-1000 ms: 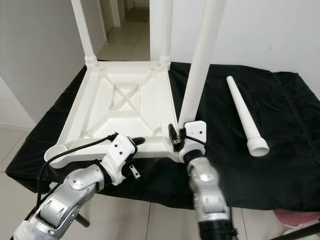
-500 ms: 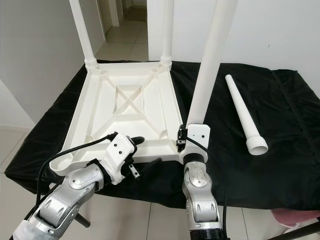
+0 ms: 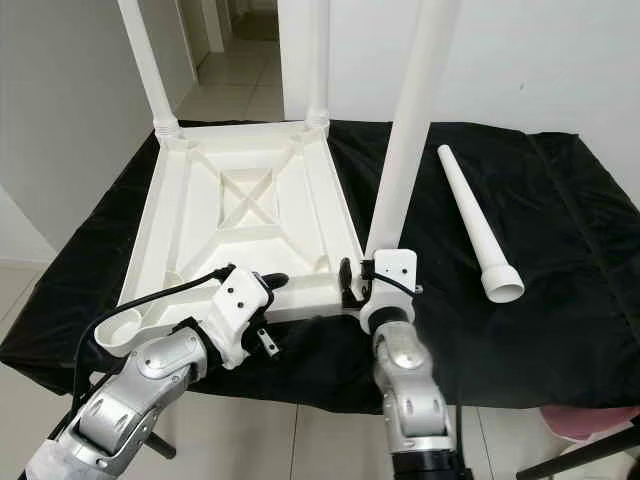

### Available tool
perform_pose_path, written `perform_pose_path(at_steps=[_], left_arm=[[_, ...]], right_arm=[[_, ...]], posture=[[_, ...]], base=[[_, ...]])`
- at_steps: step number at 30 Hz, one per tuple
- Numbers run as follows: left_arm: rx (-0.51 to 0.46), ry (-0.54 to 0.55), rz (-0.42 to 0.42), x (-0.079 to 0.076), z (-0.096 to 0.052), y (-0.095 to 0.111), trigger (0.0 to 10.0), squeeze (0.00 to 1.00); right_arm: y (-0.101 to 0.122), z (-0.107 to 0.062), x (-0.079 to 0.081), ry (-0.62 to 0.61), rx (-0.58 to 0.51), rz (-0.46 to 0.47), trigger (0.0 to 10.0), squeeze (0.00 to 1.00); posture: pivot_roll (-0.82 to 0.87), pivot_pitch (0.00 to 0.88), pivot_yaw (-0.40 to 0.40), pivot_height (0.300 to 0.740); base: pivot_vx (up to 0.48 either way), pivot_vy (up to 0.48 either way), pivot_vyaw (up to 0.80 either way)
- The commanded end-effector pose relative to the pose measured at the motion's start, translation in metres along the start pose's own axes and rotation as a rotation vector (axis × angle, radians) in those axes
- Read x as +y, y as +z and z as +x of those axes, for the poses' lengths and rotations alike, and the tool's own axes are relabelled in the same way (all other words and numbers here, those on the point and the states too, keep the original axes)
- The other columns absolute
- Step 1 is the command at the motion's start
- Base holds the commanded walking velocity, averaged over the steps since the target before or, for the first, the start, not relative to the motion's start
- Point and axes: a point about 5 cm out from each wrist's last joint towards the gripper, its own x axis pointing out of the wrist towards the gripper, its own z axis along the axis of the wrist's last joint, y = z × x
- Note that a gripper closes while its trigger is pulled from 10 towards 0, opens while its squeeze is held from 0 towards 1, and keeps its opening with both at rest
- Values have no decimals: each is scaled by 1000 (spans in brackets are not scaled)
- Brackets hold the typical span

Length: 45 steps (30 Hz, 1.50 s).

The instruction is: Building children table

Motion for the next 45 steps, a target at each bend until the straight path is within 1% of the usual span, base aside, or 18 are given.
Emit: perform_pose_path(at_steps=[1,5,10,11,12,13,15,16,17,18,20,21,26,30,31,32,33,45], left_arm=[[-2,-27,15,1,0,0,10000,0],[-2,-30,17,1,1,0,10000,0],[-5,-27,15,1,2,1,10000,0],[-6,-27,15,1,2,1,10000,0],[-8,-30,13,-1,3,1,10000,0],[-8,-30,13,-1,3,1,10000,0],[-11,-33,10,-3,3,1,10000,0],[-11,-35,10,-4,3,1,10000,0],[-12,-36,10,-4,4,1,10000,0],[-12,-36,10,-4,4,1,10000,0],[-12,-36,9,-4,4,1,10000,0],[-10,-36,10,-3,3,1,10000,0],[-5,-35,10,-3,1,-1,10000,0],[-3,-36,9,-4,0,-1,10000,0],[-3,-36,8,-4,0,-1,10000,0],[-3,-36,8,-4,0,-1,10000,0],[-2,-35,7,-4,0,-1,10000,0],[2,-46,9,-4,0,-1,10000,0]], right_arm=[[0,3,0,73,-6,9,10000,0],[4,9,-10,174,-25,-53,10000,0],[3,15,-16,248,-30,-102,10000,0],[3,16,-16,256,-29,-107,10000,0],[1,18,-16,299,-22,-119,10000,0],[1,18,-16,299,-22,-119,10000,0],[-1,20,-15,359,-14,-134,10000,0],[-5,22,-14,392,-4,-157,10000,0],[-7,23,-14,411,3,-167,9569,0],[-9,23,-14,431,10,-172,4510,0],[-10,24,-14,442,15,-173,4510,0],[-10,24,-14,454,16,-166,0,0],[-11,25,-14,475,19,-162,0,0],[-13,23,-16,472,32,-132,0,0],[-14,23,-16,468,34,-121,4392,0],[-14,23,-16,468,34,-121,4392,0],[-14,22,-16,440,43,-89,10000,0],[-15,17,-7,371,24,-40,10000,0]], posture=[[-50,39,37,740],[-52,39,33,740],[-52,38,32,740],[-52,38,32,740],[-49,34,30,740],[-49,34,30,740],[-49,33,31,740],[-47,33,32,740],[-45,33,31,740],[-45,33,31,740],[-45,33,31,740],[-43,37,32,740],[-38,39,32,740],[-38,39,32,740],[-37,39,32,740],[-37,39,32,740],[-37,39,35,740],[-42,37,37,740]], base=[[0,0,0],[0,0,0],[0,0,0],[0,0,0],[0,0,0],[0,0,0],[0,0,0],[0,0,0],[0,0,0],[0,0,0],[0,0,0],[0,0,0],[0,0,0],[0,0,0],[0,0,0],[0,0,0],[0,0,0],[0,0,0]])
